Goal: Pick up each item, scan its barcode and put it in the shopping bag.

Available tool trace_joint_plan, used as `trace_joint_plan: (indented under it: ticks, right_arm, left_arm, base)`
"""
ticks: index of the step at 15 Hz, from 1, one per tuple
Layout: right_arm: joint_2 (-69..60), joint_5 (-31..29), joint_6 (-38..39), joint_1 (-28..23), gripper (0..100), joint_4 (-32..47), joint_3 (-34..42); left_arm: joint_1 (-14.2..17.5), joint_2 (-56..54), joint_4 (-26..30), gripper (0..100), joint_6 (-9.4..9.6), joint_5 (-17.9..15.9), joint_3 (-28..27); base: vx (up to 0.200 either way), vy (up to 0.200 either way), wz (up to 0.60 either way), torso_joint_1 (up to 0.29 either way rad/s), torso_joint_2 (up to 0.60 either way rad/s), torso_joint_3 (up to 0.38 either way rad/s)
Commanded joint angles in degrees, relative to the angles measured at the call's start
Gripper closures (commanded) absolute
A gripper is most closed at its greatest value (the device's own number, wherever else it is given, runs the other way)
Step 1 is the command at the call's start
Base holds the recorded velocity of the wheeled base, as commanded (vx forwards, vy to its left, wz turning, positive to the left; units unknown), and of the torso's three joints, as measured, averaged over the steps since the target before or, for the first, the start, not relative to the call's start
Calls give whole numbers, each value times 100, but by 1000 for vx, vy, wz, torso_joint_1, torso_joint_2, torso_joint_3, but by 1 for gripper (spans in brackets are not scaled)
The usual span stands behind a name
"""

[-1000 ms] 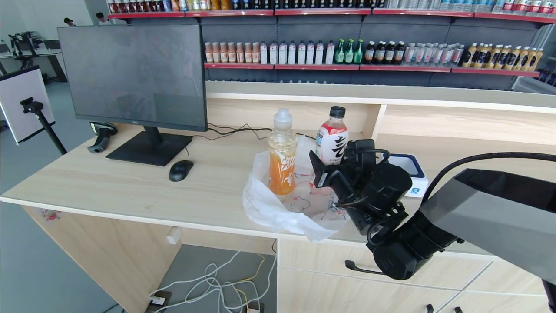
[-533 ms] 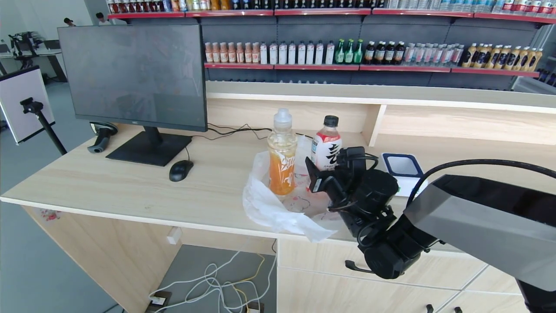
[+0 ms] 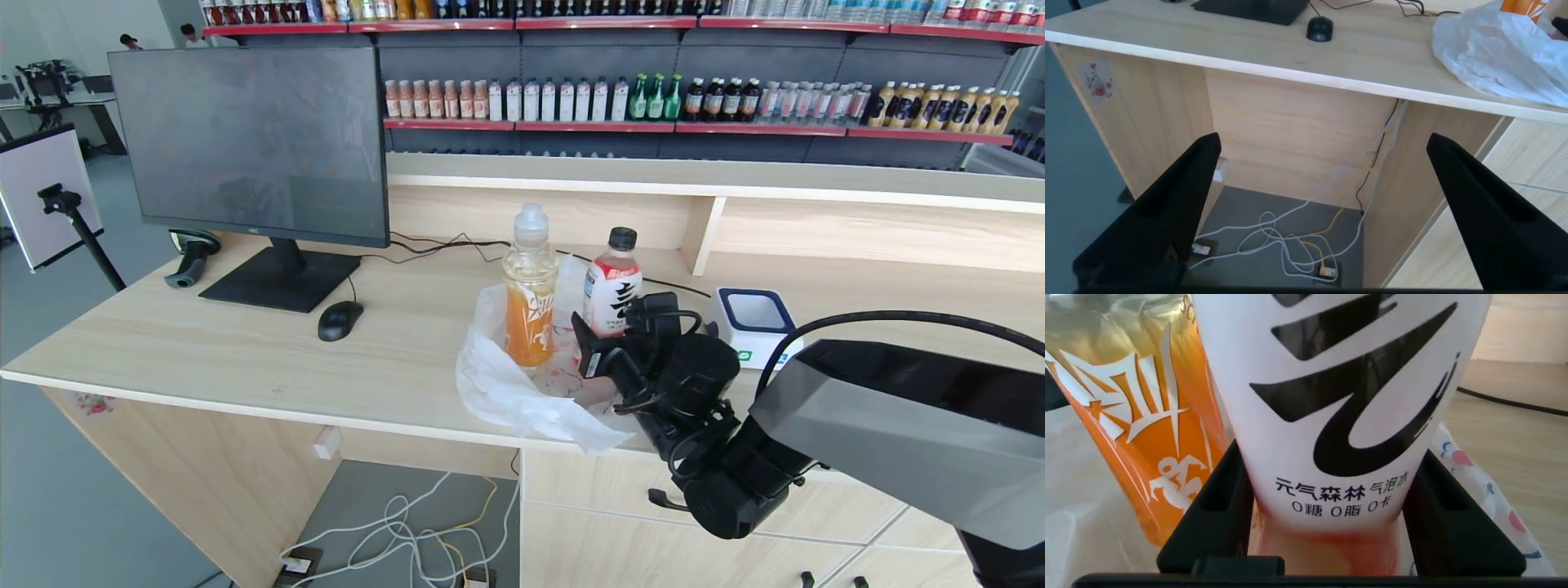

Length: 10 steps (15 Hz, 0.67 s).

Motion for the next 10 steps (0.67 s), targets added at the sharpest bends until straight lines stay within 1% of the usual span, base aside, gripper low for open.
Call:
trace_joint_plan:
  ticks: [1, 5, 10]
  right_arm:
    - [7, 5, 17, 64, 100, 8, 34]
    - [-19, 5, 17, 82, 100, 8, 43]
    - [-37, 5, 8, 319, 100, 8, 201]
  left_arm:
    - [0, 6, -2, 0, -6, 2, 0]
    - [0, 6, -2, 0, -15, 2, 0]
    - [0, 6, -2, 0, -24, 2, 0]
  base:
    - [0, 0, 0, 0, 0, 0]
    - [0, 0, 0, 0, 0, 0]
    - [0, 0, 0, 0, 0, 0]
